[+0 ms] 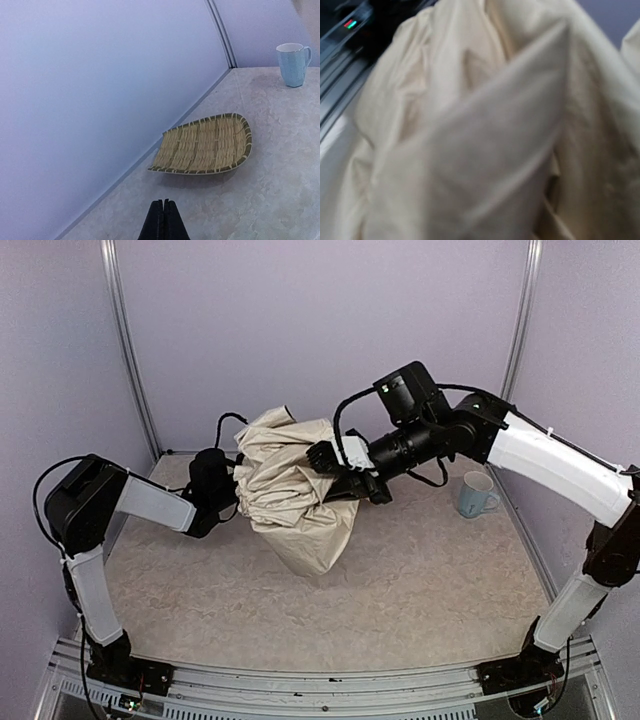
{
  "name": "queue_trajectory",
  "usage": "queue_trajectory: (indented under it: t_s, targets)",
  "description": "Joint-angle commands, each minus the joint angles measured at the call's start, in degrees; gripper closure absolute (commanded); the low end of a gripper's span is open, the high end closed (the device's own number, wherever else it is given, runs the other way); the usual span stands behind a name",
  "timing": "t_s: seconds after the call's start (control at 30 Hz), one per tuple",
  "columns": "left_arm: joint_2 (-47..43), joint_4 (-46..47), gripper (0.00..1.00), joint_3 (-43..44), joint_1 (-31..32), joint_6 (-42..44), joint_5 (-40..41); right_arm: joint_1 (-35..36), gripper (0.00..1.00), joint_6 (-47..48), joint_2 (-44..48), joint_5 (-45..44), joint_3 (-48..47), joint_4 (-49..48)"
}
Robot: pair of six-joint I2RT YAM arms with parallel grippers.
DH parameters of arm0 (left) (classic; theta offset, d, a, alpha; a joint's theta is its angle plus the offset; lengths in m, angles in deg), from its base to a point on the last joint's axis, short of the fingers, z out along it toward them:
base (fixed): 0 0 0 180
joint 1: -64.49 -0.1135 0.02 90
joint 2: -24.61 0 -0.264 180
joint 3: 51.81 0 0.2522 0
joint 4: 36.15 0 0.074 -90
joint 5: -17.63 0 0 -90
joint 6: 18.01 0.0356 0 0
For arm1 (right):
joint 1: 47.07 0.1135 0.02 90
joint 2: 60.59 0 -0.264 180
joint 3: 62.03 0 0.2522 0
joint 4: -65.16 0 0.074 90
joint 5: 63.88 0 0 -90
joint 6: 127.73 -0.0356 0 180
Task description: Put away the umbrella
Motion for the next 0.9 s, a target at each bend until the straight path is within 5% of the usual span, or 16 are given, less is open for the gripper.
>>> queue_trajectory:
  t_s: [0.0,0.33,0.87]
  targets:
    - [3.9,4.8,1.00,3.8,-0.3,3.6,-2.9,5.6,1.00,1.3,-2.1,-3.3,3.5,0.4]
    - [11.0,10.2,1.00,9.5,0.3,14.5,-0.4,10.0,1.00,-2.8,-10.1,-8.5,11.2,1.4]
    - [19.3,15.3,0.99,14.9,2.8,17.8,2.1,9.3,1.00,-7.9,-26.1,-6.5,20.0,0.4]
